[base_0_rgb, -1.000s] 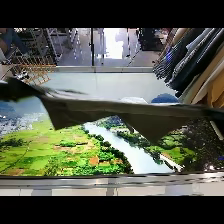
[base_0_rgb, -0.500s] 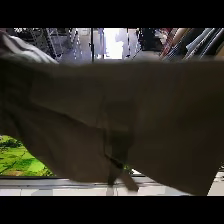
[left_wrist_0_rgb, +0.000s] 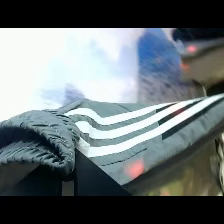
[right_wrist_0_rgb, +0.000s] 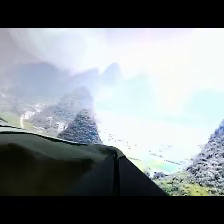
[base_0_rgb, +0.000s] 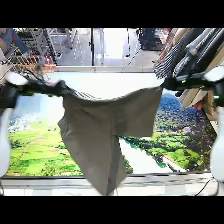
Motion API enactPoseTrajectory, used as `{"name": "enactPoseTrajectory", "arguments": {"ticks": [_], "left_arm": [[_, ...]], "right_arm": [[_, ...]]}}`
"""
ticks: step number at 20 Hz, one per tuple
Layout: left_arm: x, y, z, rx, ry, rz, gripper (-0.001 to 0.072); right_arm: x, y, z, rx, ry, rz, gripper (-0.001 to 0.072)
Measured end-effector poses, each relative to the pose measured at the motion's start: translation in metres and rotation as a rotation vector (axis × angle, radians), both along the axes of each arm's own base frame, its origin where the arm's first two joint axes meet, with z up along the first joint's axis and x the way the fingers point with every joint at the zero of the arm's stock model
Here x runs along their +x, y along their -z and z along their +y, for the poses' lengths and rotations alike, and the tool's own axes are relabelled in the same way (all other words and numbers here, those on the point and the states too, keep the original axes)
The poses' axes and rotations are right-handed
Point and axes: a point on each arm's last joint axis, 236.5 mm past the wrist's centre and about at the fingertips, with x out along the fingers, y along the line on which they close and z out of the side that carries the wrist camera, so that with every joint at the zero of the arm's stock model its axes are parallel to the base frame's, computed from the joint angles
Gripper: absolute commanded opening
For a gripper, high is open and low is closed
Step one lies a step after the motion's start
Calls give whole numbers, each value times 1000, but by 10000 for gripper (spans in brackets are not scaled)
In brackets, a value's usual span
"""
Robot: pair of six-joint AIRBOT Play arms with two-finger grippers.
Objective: Fold the clothes and pants, and hang the long-sleeved shirts on hangers.
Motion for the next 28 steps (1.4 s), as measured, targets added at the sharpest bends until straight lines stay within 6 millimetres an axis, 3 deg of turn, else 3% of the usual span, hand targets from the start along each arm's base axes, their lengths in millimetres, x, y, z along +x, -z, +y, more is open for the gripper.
{"name": "enactPoseTrajectory", "arguments": {"ticks": [2,4,6,9,13,16,19,23,24,25,26,28], "left_arm": [[28,43,-3,-42,-78,48,13],[49,61,-4,-79,-144,45,13],[63,67,2,-96,-191,30,13],[69,65,22,-112,-226,32,13],[42,68,64,-96,-190,131,13],[10,85,100,-44,-153,246,13],[-19,110,129,39,-122,361,13],[-50,140,148,125,-78,496,24],[-55,145,150,139,-70,519,183],[-57,151,155,162,-72,533,453],[-60,155,158,174,-71,545,579],[-66,157,160,184,-59,569,584]], "right_arm": [[20,40,-4,10,20,46,7],[32,52,-8,11,37,42,8],[35,51,-8,8,33,39,8],[10,36,5,12,-37,86,8],[-62,18,41,36,-204,228,8],[-128,28,83,52,-338,358,8],[-204,63,129,66,-467,512,8],[-298,133,180,65,-584,698,18],[-316,151,191,61,-598,725,170],[-333,165,196,49,-608,755,409],[-340,179,202,38,-603,751,445],[-334,195,205,30,-548,707,455]]}}
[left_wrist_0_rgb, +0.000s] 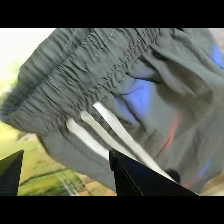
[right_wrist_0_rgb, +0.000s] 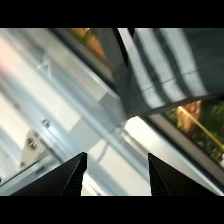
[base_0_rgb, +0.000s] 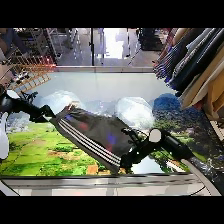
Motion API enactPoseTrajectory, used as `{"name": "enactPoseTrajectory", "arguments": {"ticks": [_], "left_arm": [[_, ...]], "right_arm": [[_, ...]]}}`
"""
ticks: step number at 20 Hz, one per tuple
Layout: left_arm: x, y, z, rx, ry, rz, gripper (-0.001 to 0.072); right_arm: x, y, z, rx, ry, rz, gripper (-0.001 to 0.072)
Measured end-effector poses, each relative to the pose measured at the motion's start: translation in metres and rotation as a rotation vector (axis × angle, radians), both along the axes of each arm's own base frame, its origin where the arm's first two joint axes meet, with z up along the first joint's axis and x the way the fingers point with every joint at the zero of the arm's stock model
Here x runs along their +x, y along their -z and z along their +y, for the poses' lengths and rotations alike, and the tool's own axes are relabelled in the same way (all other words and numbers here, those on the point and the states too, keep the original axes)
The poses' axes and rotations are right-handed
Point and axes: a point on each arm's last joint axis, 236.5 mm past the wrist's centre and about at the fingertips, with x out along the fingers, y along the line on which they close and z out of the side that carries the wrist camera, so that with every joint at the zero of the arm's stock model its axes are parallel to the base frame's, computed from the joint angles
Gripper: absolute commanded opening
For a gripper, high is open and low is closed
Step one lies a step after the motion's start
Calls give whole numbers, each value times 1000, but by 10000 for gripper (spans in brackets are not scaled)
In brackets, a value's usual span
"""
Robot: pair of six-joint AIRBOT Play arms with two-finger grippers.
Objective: Fold the clothes and pants, and hang the long-sleeved shirts on hangers.
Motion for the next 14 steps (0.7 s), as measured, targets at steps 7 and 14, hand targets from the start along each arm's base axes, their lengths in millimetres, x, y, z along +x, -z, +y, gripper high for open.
{"name": "enactPoseTrajectory", "arguments": {"ticks": [7,14], "left_arm": [[-5,-38,20,33,-49,-51,582],[-3,-77,-8,45,10,-139,415]], "right_arm": [[49,28,-57,5,433,-7,535],[76,58,-31,144,614,-26,492]]}}
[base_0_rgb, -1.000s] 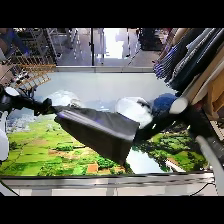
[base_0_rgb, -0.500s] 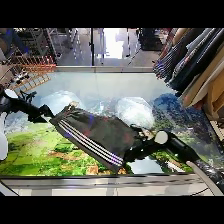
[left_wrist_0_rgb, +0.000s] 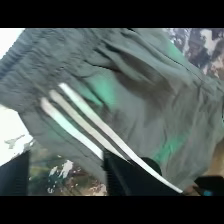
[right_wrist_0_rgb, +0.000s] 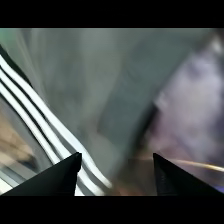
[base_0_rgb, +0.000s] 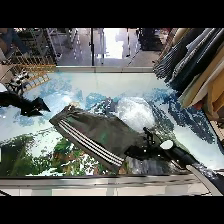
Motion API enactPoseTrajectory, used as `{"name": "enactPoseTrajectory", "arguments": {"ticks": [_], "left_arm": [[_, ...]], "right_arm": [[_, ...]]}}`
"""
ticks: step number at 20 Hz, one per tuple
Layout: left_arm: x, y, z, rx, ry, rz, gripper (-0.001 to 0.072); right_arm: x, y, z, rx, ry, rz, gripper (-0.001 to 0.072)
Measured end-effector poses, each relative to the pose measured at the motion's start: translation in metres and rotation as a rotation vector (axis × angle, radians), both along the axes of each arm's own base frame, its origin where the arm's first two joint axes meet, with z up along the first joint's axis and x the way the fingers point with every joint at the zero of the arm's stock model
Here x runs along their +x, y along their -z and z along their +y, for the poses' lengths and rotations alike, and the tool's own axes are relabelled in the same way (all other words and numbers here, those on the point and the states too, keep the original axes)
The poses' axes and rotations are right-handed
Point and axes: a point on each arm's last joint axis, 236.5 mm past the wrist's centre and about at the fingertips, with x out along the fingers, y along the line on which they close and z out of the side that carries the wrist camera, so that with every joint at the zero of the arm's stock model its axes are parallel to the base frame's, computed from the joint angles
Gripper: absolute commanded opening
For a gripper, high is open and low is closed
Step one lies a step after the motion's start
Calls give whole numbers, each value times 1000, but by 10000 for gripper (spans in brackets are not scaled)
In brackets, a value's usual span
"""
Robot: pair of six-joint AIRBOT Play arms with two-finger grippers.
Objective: Fold the clothes and pants, and hang the long-sleeved shirts on hangers.
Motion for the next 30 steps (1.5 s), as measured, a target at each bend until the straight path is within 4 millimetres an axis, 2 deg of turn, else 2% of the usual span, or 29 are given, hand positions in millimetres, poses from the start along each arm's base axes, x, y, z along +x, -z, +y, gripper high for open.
{"name": "enactPoseTrajectory", "arguments": {"ticks": [1,2,3,4,5,6,8,10,13,15,16,18,19,20,22,23,25,27,28,29,30], "left_arm": [[0,-2,-12,1,33,-9,410],[0,-3,-24,1,69,-17,371],[0,-3,-37,5,108,-26,221],[1,-4,-50,9,149,-41,48],[-1,-3,-64,13,200,-53,12],[-2,-2,-77,16,247,-62,13],[-6,9,-102,14,324,-55,12],[-15,31,-129,5,399,-12,13],[-38,75,-169,-11,499,92,13],[-52,100,-196,-20,554,140,12],[-57,108,-209,-27,575,149,12],[-62,121,-233,-36,602,145,12],[-62,124,-241,-39,609,136,12],[-63,127,-248,-39,614,130,12],[-62,127,-254,-42,610,121,12],[-59,124,-254,-39,601,109,12],[-51,99,-250,-45,577,59,12],[-41,62,-233,-43,537,-9,12],[-38,40,-220,-41,515,-40,12],[-37,20,-206,-40,492,-65,12],[-36,1,-190,-36,464,-88,13]], "right_arm": [[5,3,9,15,12,-3,403],[10,7,15,16,11,-9,191],[15,12,22,12,5,-15,23],[20,14,28,4,-6,-26,9],[28,14,31,-2,-10,-46,8],[34,12,31,-11,-14,-63,7],[43,6,16,-64,-14,-84,7],[36,0,-16,-168,-52,-70,7],[22,-20,-93,-396,-77,-63,6],[23,-48,-137,-516,-37,-100,5],[26,-65,-152,-555,-14,-127,5],[41,-106,-162,-580,32,-206,5],[50,-128,-154,-563,43,-256,5],[61,-149,-139,-527,41,-310,5],[82,-183,-87,-426,-2,-421,5],[89,-192,-57,-382,-42,-457,5],[97,-192,11,-310,-149,-495,6],[101,-167,76,-273,-254,-482,11],[101,-149,104,-265,-298,-463,100],[99,-128,129,-260,-343,-428,328],[97,-111,149,-252,-376,-397,449]]}}
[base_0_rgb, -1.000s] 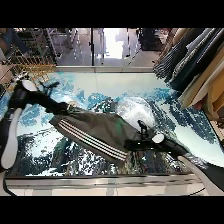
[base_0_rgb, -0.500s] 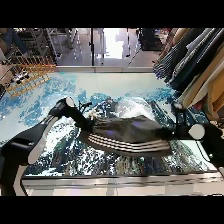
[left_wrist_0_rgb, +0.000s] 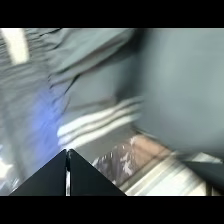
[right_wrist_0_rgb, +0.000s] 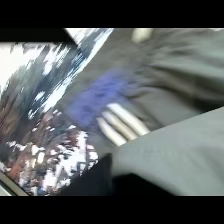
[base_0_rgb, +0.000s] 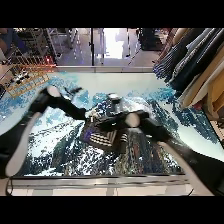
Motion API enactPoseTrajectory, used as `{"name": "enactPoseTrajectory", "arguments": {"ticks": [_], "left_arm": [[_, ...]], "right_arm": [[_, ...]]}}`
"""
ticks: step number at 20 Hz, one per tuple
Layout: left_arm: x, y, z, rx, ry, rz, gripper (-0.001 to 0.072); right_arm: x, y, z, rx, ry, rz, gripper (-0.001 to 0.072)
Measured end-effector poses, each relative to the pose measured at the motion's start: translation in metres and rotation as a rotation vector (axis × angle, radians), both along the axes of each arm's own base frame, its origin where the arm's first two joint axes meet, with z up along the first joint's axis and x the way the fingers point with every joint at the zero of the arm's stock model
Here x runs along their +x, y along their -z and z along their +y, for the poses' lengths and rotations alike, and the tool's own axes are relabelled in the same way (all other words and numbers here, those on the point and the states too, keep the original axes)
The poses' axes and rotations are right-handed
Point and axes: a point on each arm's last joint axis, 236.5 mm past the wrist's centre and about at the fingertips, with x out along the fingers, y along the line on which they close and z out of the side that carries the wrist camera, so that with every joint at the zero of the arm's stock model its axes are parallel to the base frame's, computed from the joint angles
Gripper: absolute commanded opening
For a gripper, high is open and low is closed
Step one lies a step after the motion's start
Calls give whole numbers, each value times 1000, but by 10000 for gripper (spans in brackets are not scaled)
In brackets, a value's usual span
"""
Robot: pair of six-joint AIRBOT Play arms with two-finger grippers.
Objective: Fold the clothes and pants, and hang the long-sleeved shirts on hangers.
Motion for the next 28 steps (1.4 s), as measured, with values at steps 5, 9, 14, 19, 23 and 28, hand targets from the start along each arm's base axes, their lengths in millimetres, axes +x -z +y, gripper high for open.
{"name": "enactPoseTrajectory", "arguments": {"ticks": [5,9,14,19,23,28], "left_arm": [[-6,-56,70,5,-124,-56,13],[-18,-67,91,8,-150,-29,13],[-25,-69,93,9,-146,-12,13],[-27,-69,91,10,-137,-7,13],[-28,-69,89,10,-126,-6,13],[-34,-69,88,12,-110,13,13]], "right_arm": [[13,-11,6,-52,-72,-3,450],[36,-21,-84,-139,62,41,513],[7,38,-161,-106,187,264,656],[12,79,-176,95,254,345,657],[24,98,-167,239,235,378,650],[34,110,-141,310,163,394,203]]}}
